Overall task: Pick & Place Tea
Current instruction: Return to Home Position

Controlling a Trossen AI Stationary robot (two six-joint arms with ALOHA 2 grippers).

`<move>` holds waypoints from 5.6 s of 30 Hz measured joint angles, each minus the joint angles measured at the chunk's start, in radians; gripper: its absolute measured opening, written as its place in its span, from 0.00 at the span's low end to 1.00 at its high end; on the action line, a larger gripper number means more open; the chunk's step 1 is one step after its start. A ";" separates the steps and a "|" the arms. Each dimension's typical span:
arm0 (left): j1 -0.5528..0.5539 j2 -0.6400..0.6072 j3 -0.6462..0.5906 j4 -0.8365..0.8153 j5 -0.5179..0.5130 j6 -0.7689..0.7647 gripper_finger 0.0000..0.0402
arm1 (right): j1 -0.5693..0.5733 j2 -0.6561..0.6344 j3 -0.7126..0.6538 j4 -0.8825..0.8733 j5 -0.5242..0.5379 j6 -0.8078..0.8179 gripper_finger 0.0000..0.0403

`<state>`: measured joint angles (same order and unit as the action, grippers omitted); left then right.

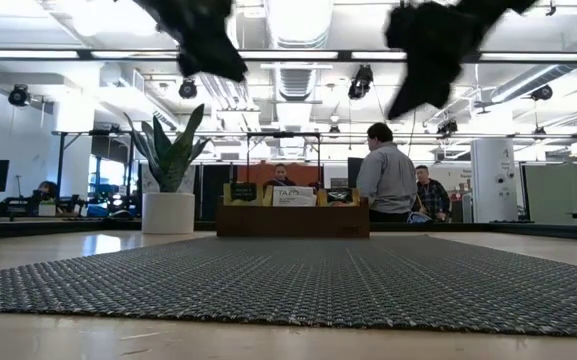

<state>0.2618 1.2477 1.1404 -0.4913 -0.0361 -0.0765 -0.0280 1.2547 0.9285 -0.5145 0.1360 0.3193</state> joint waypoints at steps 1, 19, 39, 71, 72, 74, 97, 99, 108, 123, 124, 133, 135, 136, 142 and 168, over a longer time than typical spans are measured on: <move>-0.009 -0.043 -0.033 0.020 0.037 -0.008 0.31 | 0.000 -0.038 -0.042 -0.001 0.002 0.015 0.08; -0.035 -0.820 -0.851 0.605 0.241 -0.467 0.31 | 0.002 -0.616 -0.459 -0.055 0.137 0.145 0.08; -0.035 -1.127 -1.129 0.675 0.253 -0.484 0.31 | 0.002 -0.668 -0.512 0.242 0.227 0.152 0.08; -0.209 -1.247 -1.132 0.498 0.040 0.127 0.31 | 0.002 -0.663 -0.513 0.242 0.223 0.149 0.08; -0.209 -1.247 -1.132 0.499 0.022 0.127 0.31 | 0.002 -0.663 -0.513 0.242 0.223 0.149 0.08; -0.210 -1.247 -1.132 0.499 0.019 0.122 0.31 | 0.002 -0.663 -0.513 0.242 0.223 0.149 0.08; -0.210 -1.243 -1.131 0.506 0.018 0.072 0.31 | 0.002 -0.663 -0.513 0.242 0.225 0.149 0.08; -0.210 -1.243 -1.131 0.506 0.018 0.072 0.31 | 0.002 -0.663 -0.513 0.242 0.225 0.149 0.08; -0.210 -1.243 -1.131 0.506 0.018 0.072 0.31 | 0.002 -0.663 -0.513 0.242 0.225 0.149 0.08; -0.210 -1.243 -1.131 0.506 0.018 0.072 0.31 | 0.058 -0.954 -0.659 0.328 0.077 0.046 0.08; -0.210 -1.243 -1.131 0.506 0.018 0.072 0.31 | 0.058 -0.993 -0.692 0.381 0.044 0.018 0.08; -0.210 -1.243 -1.131 0.507 0.017 0.072 0.31 | 0.031 -1.184 -0.884 0.720 -0.253 -0.159 0.08; -0.210 -1.243 -1.131 0.506 0.018 0.072 0.31 | 0.032 -1.205 -0.910 0.727 -0.254 -0.176 0.08; -0.210 -1.243 -1.131 0.506 0.018 0.072 0.31 | 0.032 -1.215 -0.919 0.725 -0.255 -0.186 0.08; -0.210 -1.243 -1.131 0.507 0.017 0.072 0.31 | 0.030 -1.252 -0.920 0.651 -0.250 -0.232 0.08; -0.210 -1.243 -1.131 0.509 0.017 0.072 0.31 | 0.054 -1.240 -0.919 0.540 -0.240 -0.249 0.08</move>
<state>0.0521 0.0046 0.0090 0.0177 -0.0189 -0.0044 0.0261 0.0151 0.0090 0.0254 -0.1038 0.0706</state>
